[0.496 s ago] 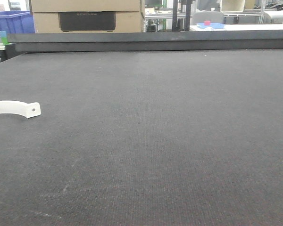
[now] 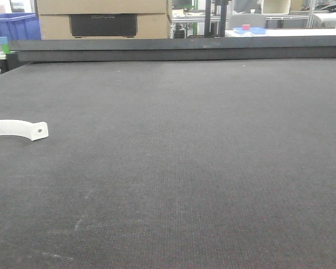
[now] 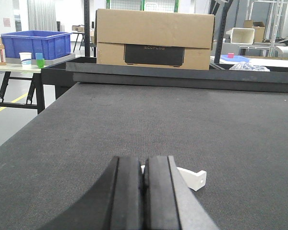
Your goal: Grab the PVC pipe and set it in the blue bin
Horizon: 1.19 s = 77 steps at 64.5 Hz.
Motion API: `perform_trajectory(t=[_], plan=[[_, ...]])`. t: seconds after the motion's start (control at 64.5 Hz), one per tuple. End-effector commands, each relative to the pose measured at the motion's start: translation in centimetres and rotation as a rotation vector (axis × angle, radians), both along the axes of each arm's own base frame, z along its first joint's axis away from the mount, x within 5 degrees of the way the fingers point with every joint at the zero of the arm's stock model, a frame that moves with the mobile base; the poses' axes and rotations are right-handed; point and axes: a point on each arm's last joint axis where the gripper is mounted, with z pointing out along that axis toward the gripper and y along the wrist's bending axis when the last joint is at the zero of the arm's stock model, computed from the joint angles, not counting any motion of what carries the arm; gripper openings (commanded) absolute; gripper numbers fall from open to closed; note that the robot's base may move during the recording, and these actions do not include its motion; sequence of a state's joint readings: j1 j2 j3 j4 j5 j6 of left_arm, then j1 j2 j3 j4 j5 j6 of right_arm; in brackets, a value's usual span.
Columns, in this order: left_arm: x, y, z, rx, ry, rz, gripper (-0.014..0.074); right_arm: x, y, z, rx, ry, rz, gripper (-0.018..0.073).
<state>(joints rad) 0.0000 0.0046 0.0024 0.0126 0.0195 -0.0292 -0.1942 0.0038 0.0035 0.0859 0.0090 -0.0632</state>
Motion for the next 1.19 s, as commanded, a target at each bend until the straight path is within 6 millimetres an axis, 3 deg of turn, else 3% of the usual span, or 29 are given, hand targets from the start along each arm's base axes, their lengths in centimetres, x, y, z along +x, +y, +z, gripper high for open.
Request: perform_trajectory(t=[0.0,0.279,0.356,0.449,0.604,0.713,0.899,1.023,1.178], plan=[[-0.1,0.0,0.3,-0.006,-0.027,0.002,-0.0111,-0.1,0.0,0.4,-0.016,-0.029,-0.007,-0.0167],[-0.2,0.0,1.1,-0.069,-0.119,-0.003,-0.0111,-0.1,0.0,0.4,-0.016,-0.031,-0.007,-0.0167],[-0.3,0.1,1.6,-0.135,-0.169,-0.003,-0.0111,-0.1,0.0,0.8,-0.151,-0.046,-0.024,-0.0167],[-0.3,0.2,1.6,-0.175,-0.167,-0.003,-0.0111,-0.1,0.0,0.8,-0.153,-0.053,-0.025,-0.0167],[-1.2,0.1,5.3,-0.146,-0.25,-0.012,-0.0111,-1.1,0.2,4.8,-0.155,-0.115,-0.025,-0.0167],[-1.2,0.0,7.6,-0.057,-0.204,-0.008,-0.0111,-1.8,0.3,7.6,-0.166,-0.172,-0.028,-0.0167],[1.2,-0.2,11.4,-0.046,-0.027,-0.024,-0.0111,-0.6,0.1,10.9,-0.148,-0.082,-0.018,-0.0167],[3.5,-0.4,14.6,-0.037,0.149,-0.045,-0.0111,1.2,-0.1,11.8,-0.068,0.137,0.015,-0.0167],[7.3,-0.4,16.6,0.011,0.391,-0.049,-0.0111,4.5,-0.6,11.8,-0.006,0.437,0.044,-0.0167]])
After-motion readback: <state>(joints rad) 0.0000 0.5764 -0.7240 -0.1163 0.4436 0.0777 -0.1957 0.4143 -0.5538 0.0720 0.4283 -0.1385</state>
